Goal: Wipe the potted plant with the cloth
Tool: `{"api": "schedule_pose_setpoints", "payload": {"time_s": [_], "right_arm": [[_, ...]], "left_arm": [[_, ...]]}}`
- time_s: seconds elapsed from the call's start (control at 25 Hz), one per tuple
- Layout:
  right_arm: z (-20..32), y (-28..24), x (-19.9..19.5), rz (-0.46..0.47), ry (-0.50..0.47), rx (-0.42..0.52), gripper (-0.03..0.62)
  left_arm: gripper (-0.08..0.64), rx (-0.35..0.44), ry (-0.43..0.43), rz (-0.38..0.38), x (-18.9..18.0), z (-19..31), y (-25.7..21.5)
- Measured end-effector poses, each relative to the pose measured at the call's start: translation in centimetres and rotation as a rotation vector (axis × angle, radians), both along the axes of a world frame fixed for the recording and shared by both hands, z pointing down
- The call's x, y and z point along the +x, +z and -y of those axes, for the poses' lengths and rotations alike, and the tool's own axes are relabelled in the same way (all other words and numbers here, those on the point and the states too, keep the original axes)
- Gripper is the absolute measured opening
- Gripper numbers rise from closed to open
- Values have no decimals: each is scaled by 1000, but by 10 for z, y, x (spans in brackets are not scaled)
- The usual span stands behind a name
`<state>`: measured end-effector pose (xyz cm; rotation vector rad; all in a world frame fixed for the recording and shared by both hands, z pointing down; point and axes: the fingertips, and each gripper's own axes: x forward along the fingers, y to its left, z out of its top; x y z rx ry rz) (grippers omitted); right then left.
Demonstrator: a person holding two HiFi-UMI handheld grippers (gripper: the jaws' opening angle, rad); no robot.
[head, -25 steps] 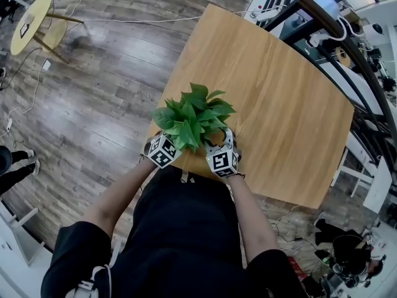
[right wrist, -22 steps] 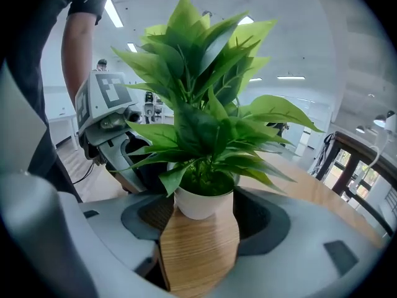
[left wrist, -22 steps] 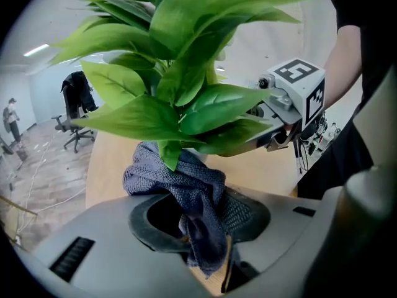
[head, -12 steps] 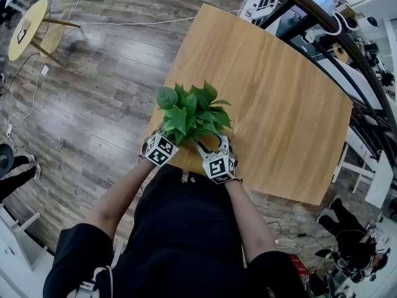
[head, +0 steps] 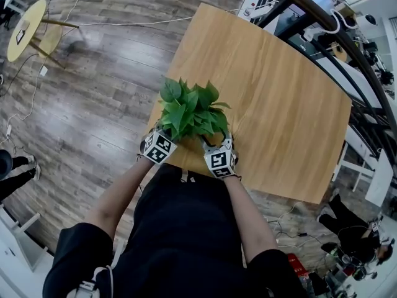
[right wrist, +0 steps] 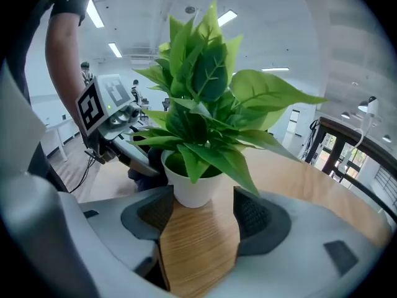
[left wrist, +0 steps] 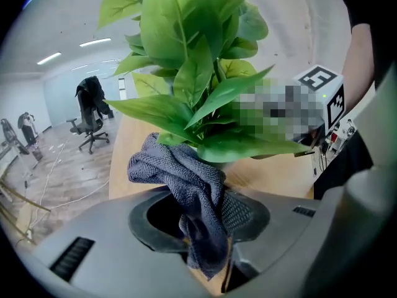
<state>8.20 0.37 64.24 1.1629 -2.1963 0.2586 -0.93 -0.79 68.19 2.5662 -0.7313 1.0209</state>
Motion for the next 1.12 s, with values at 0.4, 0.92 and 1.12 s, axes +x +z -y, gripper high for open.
{"api": "schedule_pose_setpoints", "payload": {"time_s": [0.4,0.92,1.12], "right_arm": [[11,-10,-21,25,-174,33,284],[1,-8,-32,29,-144,17,284],[-22,-10,-37,36,-177,10,284]], "left_arm": [[163,-10,32,18,3,-4,3],[163,-62,26,-33,7,-31,2],[163,-68,-2,-30,-2,-17,3]]}}
